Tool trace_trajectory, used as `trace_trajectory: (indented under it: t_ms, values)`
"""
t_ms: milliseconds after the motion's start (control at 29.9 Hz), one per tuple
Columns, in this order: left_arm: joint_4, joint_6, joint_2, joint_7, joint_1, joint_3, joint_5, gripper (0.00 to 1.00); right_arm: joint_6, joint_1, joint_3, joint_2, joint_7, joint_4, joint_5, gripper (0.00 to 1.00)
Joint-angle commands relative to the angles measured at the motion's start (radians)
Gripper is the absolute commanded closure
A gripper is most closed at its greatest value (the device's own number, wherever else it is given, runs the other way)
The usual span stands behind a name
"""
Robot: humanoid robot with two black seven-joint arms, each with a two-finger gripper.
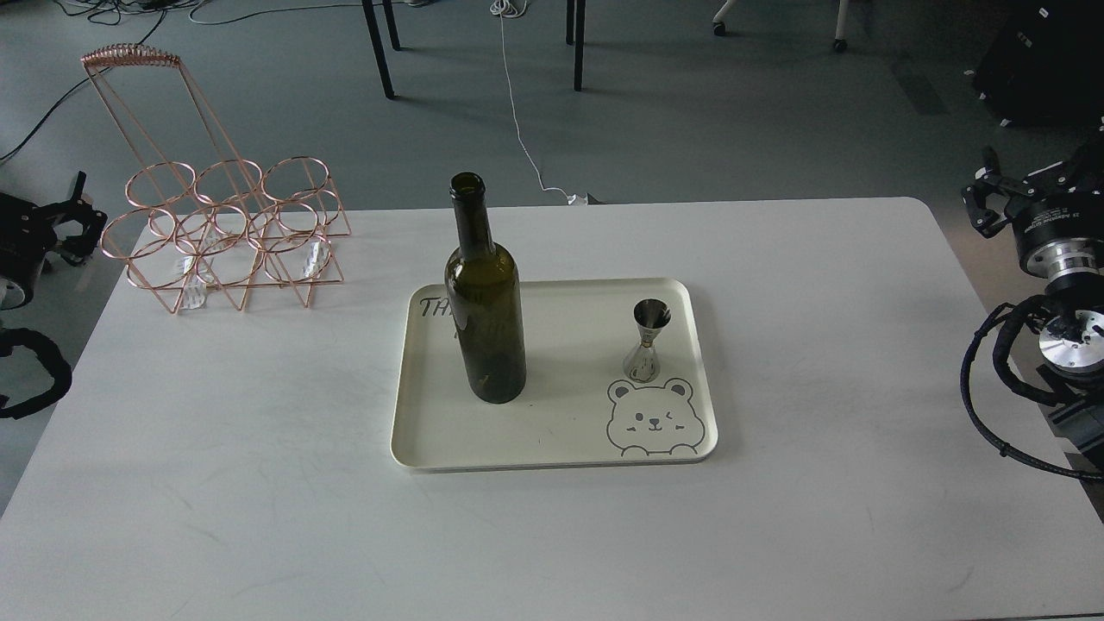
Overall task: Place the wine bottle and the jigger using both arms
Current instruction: 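Move the right gripper in toward the steel jigger on the tray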
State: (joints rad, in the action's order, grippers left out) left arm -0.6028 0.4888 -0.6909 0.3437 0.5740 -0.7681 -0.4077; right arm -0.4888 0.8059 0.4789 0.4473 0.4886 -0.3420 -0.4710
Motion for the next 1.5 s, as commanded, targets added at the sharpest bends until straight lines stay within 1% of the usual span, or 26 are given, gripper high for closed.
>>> trace_trajectory:
  t_ms: [0, 234, 301, 367, 434, 534, 701, 835, 968, 1068, 1169, 1235, 1302, 1402, 1469]
  values:
    - [-0.002, 0.000, 0.001, 0.003, 0.000, 0.003, 0.001, 0.02, 0.000, -0.001, 0.000, 0.001, 0.000, -0.002, 0.000, 0.01]
    - [-0.002, 0.000, -0.001, 0.005, 0.000, -0.003, -0.002, 0.02, 0.000, -0.002, -0.031, 0.016, 0.000, -0.012, 0.026, 0.01]
    - [0.000, 0.000, -0.009, -0.003, 0.001, -0.003, -0.002, 0.02, 0.000, -0.002, -0.040, 0.037, 0.000, -0.020, 0.047, 0.01]
    - [-0.002, 0.000, -0.013, -0.002, 0.001, -0.003, -0.002, 0.02, 0.000, 0.001, -0.051, 0.077, 0.000, -0.050, 0.077, 0.01]
    - [-0.002, 0.000, -0.012, 0.000, 0.001, -0.003, 0.000, 0.02, 0.000, 0.001, -0.057, 0.131, 0.000, -0.128, 0.109, 0.01]
    - [-0.003, 0.000, -0.009, 0.001, 0.001, -0.003, 0.000, 0.02, 0.000, -0.002, -0.057, 0.238, 0.000, -0.283, 0.182, 0.01]
    - [-0.012, 0.000, -0.004, 0.001, 0.014, -0.005, 0.001, 0.02, 0.007, -0.008, -0.059, 0.364, 0.000, -0.526, 0.411, 0.01]
    - [-0.014, 0.000, -0.006, 0.001, 0.020, -0.005, 0.003, 0.02, 0.111, -0.036, -0.055, 0.439, 0.000, -0.705, 0.625, 0.01]
    - [-0.014, 0.000, -0.007, -0.003, 0.017, -0.002, 0.003, 0.02, 0.255, -0.065, -0.059, 0.522, 0.000, -0.899, 0.842, 0.01]
    - [-0.014, 0.000, -0.007, -0.002, 0.009, 0.000, 0.003, 0.02, 0.340, -0.089, -0.063, 0.559, 0.000, -0.989, 1.062, 0.01]
    - [-0.009, 0.000, -0.004, -0.002, 0.004, 0.006, 0.003, 0.02, 0.421, -0.116, -0.089, 0.561, 0.000, -1.014, 1.292, 0.01]
    - [-0.005, 0.000, -0.001, -0.003, 0.003, 0.007, 0.004, 0.02, 0.495, -0.120, -0.112, 0.557, 0.000, -1.016, 1.438, 0.01]
    - [-0.005, 0.000, -0.002, -0.003, 0.003, 0.009, 0.006, 0.02, 0.568, -0.120, -0.138, 0.550, 0.000, -1.016, 1.515, 0.01]
    - [-0.005, 0.000, -0.002, -0.003, 0.004, 0.009, 0.007, 0.02, 0.654, -0.123, -0.195, 0.545, 0.000, -1.020, 1.584, 0.01]
    - [-0.003, 0.000, -0.001, -0.002, 0.003, 0.009, 0.007, 0.02, 0.711, -0.125, -0.227, 0.538, 0.000, -1.022, 1.670, 0.01]
